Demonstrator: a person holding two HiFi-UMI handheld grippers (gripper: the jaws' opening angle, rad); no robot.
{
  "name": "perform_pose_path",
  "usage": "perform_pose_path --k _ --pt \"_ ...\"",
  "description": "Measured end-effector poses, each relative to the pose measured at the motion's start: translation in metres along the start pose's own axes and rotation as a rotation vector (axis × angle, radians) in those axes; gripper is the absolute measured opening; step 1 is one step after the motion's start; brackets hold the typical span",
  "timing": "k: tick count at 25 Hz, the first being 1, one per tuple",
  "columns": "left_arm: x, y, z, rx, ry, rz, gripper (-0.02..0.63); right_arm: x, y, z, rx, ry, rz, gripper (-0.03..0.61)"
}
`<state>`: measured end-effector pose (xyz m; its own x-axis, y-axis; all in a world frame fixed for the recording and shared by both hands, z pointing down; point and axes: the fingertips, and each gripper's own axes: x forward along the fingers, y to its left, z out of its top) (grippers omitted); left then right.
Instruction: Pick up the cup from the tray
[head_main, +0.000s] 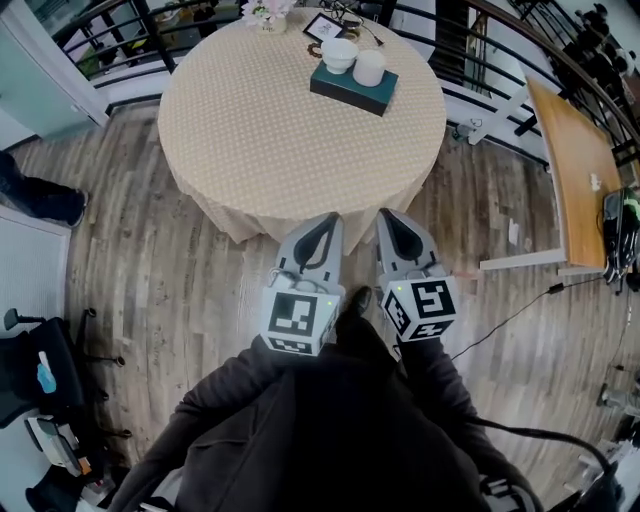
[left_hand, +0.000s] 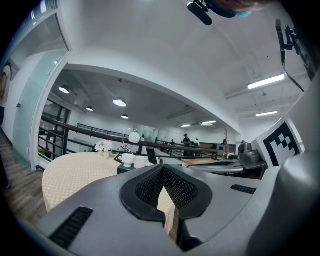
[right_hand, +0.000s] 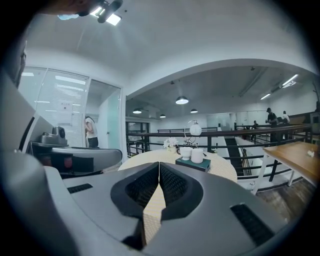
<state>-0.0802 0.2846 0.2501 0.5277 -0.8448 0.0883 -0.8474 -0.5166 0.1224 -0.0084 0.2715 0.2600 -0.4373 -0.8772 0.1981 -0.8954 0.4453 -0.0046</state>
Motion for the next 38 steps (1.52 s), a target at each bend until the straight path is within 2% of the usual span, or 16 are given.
perform_pose_path --k 8,16,21,30,38 --pt "0.043 -0.005 -0.007 0.032 0.028 0.002 0.003 0.018 -0.040 -0.001 0.006 -0.032 -0.010 0.008" --pt "0.119 0.000 -0.010 0.072 0.108 0.019 0.003 0.069 -0.103 0.005 0.054 -0.059 0.008 0.008" --pt "0.177 -0.008 -0.007 0.097 0.128 0.013 0.003 0.099 -0.148 0.002 0.086 -0.063 0.027 0.008" --pt "0.250 -0.034 0.015 0.148 0.110 0.019 0.003 0.123 -0.210 0.026 0.075 -0.112 0.081 0.009" --pt "0.267 -0.020 0.032 0.166 0.085 0.080 0.003 0.145 -0.223 0.040 0.064 -0.135 0.126 0.009"
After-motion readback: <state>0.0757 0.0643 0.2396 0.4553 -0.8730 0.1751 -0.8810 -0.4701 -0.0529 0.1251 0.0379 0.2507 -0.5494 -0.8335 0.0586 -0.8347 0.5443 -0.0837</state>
